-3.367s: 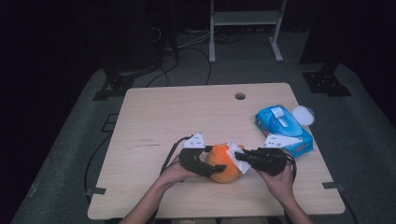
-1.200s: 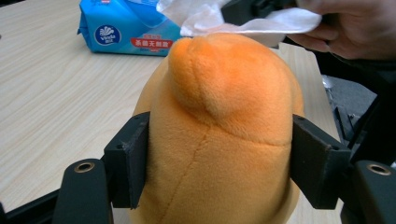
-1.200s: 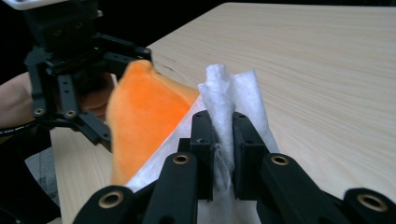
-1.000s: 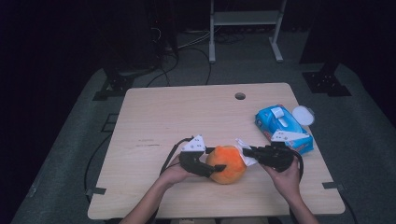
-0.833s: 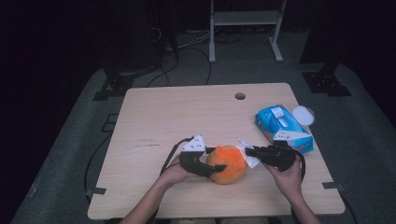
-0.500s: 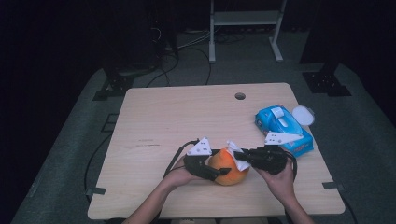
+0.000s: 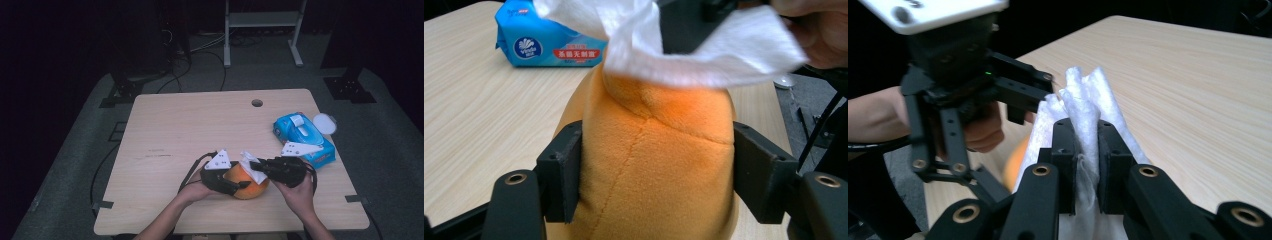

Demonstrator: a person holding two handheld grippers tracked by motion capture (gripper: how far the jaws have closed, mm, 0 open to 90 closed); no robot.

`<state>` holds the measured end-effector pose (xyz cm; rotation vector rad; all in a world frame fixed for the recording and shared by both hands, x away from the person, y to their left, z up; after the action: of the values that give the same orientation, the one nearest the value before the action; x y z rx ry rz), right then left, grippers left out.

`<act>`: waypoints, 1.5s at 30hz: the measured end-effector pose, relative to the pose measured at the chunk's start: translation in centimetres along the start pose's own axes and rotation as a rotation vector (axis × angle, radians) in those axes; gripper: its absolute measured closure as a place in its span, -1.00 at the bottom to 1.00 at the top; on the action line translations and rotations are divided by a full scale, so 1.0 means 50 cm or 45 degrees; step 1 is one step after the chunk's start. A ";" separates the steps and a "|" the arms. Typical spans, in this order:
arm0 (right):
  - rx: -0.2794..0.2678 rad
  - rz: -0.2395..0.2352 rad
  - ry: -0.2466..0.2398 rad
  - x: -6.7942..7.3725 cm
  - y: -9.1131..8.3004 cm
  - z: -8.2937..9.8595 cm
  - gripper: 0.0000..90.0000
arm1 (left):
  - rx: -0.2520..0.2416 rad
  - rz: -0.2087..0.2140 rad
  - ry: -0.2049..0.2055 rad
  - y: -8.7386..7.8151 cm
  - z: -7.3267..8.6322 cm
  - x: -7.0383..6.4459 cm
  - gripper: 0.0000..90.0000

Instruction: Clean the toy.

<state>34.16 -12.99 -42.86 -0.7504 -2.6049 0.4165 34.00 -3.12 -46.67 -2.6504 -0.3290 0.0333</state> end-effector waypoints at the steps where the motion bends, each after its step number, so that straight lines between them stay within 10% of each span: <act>1: 0.002 0.007 0.009 -0.005 -0.003 0.002 0.77 | -0.016 0.012 0.009 0.001 -0.001 -0.001 -0.38; 18: 0.010 0.009 0.165 -0.061 -0.046 0.034 0.75 | -0.029 0.226 0.029 0.033 0.055 0.029 -0.85; 26: -0.017 -0.015 0.178 -0.060 -0.034 0.012 0.76 | 0.004 0.132 0.064 0.004 0.033 0.037 -0.35; 35: -0.033 -0.050 0.226 -0.106 0.058 -0.036 0.76 | 0.209 -0.200 0.220 -0.068 0.030 0.120 -0.32; 38: 0.045 -0.060 0.254 -0.122 0.084 -0.017 0.76 | 0.239 -0.203 0.203 -0.061 0.051 0.120 -0.33; 45: -0.014 -0.061 0.257 -0.115 0.061 -0.045 0.76 | 0.226 -0.220 0.168 -0.066 0.069 0.094 -0.32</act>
<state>40.97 -13.33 -43.71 -0.6943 -2.4323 0.2959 37.53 2.39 -48.08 -2.4261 -0.4863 -0.1595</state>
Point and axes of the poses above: each handheld gripper's, and its own axes: y roughly forward along the jaws, z roughly out of its underside, x roughly to its left, the point moved 9 cm from there along y, roughly forward along the jaws, and after that the axes turned 4 degrees about y, right-handed, at the moved point
